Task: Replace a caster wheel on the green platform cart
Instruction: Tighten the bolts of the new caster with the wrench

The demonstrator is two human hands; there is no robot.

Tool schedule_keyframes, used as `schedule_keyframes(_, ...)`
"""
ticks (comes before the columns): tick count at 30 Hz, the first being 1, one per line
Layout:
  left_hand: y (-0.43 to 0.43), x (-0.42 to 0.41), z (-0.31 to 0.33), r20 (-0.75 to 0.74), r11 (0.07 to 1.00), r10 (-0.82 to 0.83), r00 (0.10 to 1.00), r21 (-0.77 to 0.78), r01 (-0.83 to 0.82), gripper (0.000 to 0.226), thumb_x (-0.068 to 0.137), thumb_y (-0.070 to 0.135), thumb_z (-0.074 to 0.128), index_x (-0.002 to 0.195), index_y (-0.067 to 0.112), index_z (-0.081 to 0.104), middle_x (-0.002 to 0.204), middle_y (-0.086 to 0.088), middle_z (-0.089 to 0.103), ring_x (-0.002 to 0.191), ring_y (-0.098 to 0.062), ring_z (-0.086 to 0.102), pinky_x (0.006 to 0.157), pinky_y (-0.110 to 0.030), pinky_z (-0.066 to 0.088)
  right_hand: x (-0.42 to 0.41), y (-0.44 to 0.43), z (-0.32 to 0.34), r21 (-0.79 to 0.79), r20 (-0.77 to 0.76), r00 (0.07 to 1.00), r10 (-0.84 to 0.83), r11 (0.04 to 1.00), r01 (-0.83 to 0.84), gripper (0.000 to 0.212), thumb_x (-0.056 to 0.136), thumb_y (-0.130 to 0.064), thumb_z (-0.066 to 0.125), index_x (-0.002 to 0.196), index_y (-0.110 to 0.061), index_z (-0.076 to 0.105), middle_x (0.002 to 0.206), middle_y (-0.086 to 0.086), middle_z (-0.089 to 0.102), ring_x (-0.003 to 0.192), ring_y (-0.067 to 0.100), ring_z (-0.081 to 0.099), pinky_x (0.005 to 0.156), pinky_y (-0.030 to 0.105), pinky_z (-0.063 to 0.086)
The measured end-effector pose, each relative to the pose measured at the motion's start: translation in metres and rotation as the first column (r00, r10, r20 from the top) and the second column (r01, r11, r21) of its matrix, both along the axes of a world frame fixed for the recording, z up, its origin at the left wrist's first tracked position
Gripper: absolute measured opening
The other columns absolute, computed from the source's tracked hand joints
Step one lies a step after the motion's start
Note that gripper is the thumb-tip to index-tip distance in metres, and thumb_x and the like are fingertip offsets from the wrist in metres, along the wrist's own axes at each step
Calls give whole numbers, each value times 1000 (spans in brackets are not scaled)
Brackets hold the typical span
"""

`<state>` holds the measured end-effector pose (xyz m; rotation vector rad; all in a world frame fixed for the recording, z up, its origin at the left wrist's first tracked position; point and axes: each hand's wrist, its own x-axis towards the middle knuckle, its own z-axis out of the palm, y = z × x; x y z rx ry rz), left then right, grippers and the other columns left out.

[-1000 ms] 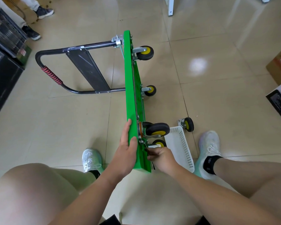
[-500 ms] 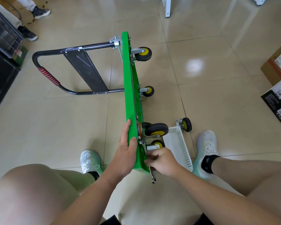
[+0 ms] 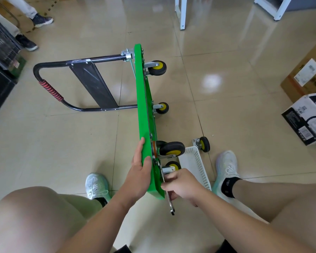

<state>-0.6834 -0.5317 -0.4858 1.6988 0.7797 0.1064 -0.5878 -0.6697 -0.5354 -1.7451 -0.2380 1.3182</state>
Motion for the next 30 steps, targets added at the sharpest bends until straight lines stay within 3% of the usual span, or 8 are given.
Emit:
schedule_keyframes(3, 0, 0, 0, 1, 1000, -1, 1000, -4, 1, 59, 94, 55, 34, 144, 78, 12, 164, 14, 32, 146, -17, 43, 122, -49, 35, 1, -7, -24, -34, 248, 966, 69, 997, -63, 20, 79, -24, 81, 98, -30, 81, 86, -8, 78, 86, 13, 73, 87, 31, 59)
schedule_keyframes(5, 0, 0, 0, -7, 1000, 3, 1000, -5, -3, 60, 94, 54, 34, 145, 77, 13, 164, 14, 34, 143, -17, 45, 121, -48, 37, 4, -7, -32, -22, 311, 948, 73, 997, -70, 22, 80, -24, 81, 100, -33, 80, 89, -13, 77, 90, 7, 70, 87, 24, 55)
schedule_keyframes(8, -1, 0, 1, -10, 1000, 7, 1000, -2, -7, 58, 98, 49, 34, 145, 77, 13, 163, 15, 33, 144, -16, 44, 121, -49, 37, 8, -3, -45, 44, 289, 955, 66, 996, -82, 29, 84, -16, 79, 109, -30, 78, 99, -17, 77, 96, 1, 68, 90, 20, 52)
schedule_keyframes(12, -1, -1, 0, -21, 1000, 18, 1000, 22, -17, 58, 108, 36, 34, 146, 76, 14, 161, 17, 33, 143, -13, 43, 122, -47, 35, 15, 6, -57, 71, 251, 965, 73, 993, -94, 34, 84, -6, 76, 113, -24, 77, 96, -18, 73, 94, 2, 67, 80, 10, 47)
schedule_keyframes(14, -1, 0, 1, -33, 999, 16, 999, 30, -15, 59, 109, 34, 33, 145, 77, 14, 161, 17, 33, 141, -13, 45, 121, -47, 36, 17, 12, -62, 67, 240, 968, 74, 993, -93, 35, 84, -2, 75, 111, -24, 77, 96, -17, 72, 94, 3, 66, 84, 13, 47)
schedule_keyframes(19, -1, 0, 2, -48, 999, 9, 999, 40, -7, 59, 111, 31, 32, 147, 74, 13, 159, 21, 34, 138, -9, 47, 121, -45, 36, 15, 22, -89, 123, 191, 981, 22, 991, -46, 53, 79, 0, 78, 90, -52, 76, 108, -10, 76, 110, 19, 68, 106, 44, 50)
schedule_keyframes(25, 0, 0, 0, -51, 999, 9, 999, 45, -6, 59, 111, 30, 32, 149, 71, 11, 160, 22, 33, 142, -10, 44, 123, -46, 34, 15, 24, -101, 118, 143, 990, -8, 993, -9, 52, 81, -1, 78, 94, -52, 76, 111, -10, 75, 114, 20, 67, 108, 44, 49)
schedule_keyframes(30, 0, 0, 1, -51, 999, 4, 999, 43, -1, 58, 111, 32, 32, 149, 71, 11, 161, 20, 34, 142, -10, 44, 123, -45, 34, 24, 29, -97, 78, 159, 986, 51, 995, -64, 43, 80, 0, 77, 107, -34, 77, 106, -11, 75, 109, 18, 68, 108, 43, 48)
